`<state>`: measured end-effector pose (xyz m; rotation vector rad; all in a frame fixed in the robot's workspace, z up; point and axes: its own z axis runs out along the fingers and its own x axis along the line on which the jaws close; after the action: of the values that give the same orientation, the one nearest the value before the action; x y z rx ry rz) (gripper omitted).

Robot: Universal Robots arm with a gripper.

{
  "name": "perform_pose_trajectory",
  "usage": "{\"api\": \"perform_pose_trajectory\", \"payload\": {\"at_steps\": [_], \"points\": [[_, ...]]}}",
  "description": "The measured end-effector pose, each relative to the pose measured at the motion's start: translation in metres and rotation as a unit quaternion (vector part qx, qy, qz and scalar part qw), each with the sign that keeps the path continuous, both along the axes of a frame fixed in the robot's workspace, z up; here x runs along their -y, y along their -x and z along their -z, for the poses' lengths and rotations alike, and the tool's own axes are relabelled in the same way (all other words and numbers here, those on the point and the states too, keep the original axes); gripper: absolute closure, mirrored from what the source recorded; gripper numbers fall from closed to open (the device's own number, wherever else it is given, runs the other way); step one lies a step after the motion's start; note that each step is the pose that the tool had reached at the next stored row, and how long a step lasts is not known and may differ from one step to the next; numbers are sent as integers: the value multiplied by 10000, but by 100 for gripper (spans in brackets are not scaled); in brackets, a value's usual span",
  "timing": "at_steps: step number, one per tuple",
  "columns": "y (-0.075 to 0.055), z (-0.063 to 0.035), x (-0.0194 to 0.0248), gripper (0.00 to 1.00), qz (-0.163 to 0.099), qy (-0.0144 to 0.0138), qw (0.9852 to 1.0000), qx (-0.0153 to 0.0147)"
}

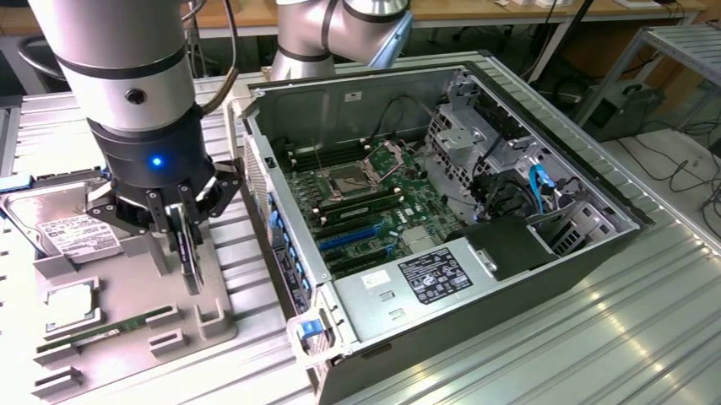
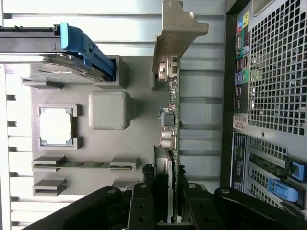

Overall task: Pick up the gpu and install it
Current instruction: 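Pick up the gpu and move the gpu toward the slot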

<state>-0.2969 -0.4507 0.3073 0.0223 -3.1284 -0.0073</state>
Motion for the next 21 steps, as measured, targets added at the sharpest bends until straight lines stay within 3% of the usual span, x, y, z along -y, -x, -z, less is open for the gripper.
{"api": "perform_pose_trajectory", "payload": {"at_steps": [21], "points": [[0,-149,1,73,0,2,10000,0]]}}
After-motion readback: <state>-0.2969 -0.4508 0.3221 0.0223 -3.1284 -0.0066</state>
